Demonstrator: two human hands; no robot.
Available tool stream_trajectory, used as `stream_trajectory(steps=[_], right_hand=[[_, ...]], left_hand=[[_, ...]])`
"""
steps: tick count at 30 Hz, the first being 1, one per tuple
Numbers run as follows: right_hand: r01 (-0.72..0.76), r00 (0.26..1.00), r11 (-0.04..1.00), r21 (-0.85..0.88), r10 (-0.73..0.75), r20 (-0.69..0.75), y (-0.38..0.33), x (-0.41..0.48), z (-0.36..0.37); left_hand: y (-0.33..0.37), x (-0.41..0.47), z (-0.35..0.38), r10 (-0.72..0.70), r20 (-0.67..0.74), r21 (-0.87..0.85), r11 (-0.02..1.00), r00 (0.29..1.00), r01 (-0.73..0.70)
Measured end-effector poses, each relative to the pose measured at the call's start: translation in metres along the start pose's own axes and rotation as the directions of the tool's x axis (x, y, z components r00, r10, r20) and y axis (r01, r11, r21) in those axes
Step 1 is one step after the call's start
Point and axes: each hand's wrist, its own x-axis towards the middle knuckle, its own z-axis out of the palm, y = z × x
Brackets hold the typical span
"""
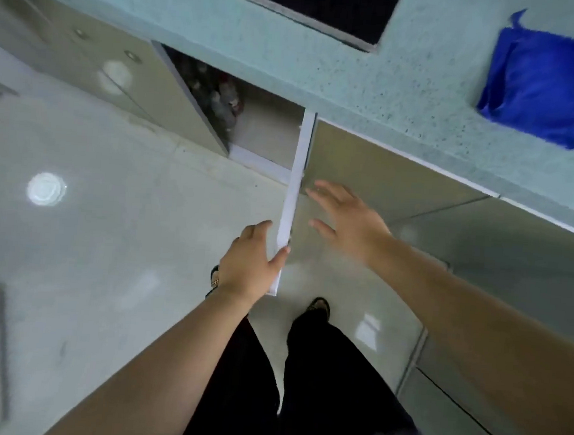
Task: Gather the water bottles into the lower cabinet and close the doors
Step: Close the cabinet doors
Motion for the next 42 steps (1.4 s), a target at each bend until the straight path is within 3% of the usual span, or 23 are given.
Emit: stream_trajectory(steps=[8, 18, 22, 27, 31, 37, 40, 42], right_hand=[[0.187, 0.982, 0.976, -0.113, -0.185, 0.027, -0.003, 0.024, 0.008], [0.202, 0.979, 0.97, -0.132, -0.205, -0.009, -0.037, 0.05, 0.018], [0.199, 0.979, 0.96, -0.195, -0.201, 0.008, -0.057, 0.074, 0.024], [0.094, 0.994, 0.964, -0.249, -0.104, -0.028, -0.089, 0.115, 0.027], [-0.084, 0.991, 0.976, -0.199, 0.062, -0.115, -0.115, 0.154, 0.029], [-0.334, 0.895, 0.942, 0.007, 0.319, -0.313, -0.153, 0.201, 0.037], [-0.379, 0.863, 0.925, 0.031, 0.365, -0.35, -0.161, 0.207, 0.042], [-0.393, 0.862, 0.919, 0.025, 0.377, -0.34, -0.162, 0.211, 0.039]], left_hand=[[0.002, -0.009, 0.006, -0.021, -0.085, -0.084, 0.996, 0.996, 0.013], [-0.047, 0.01, -0.03, -0.048, -0.164, -0.069, 0.997, 0.985, 0.038], [-0.082, 0.037, -0.066, 0.021, -0.214, 0.002, 1.0, 0.977, -0.021], [-0.122, 0.1, -0.124, 0.169, -0.249, 0.099, 0.984, 0.954, -0.149], [-0.14, 0.178, -0.171, 0.354, -0.258, 0.124, 0.935, 0.899, -0.332], [-0.143, 0.246, -0.211, 0.603, -0.208, 0.23, 0.795, 0.77, -0.561], [-0.146, 0.253, -0.213, 0.684, -0.211, 0.275, 0.727, 0.698, -0.63], [-0.142, 0.261, -0.215, 0.692, -0.22, 0.285, 0.72, 0.688, -0.633]])
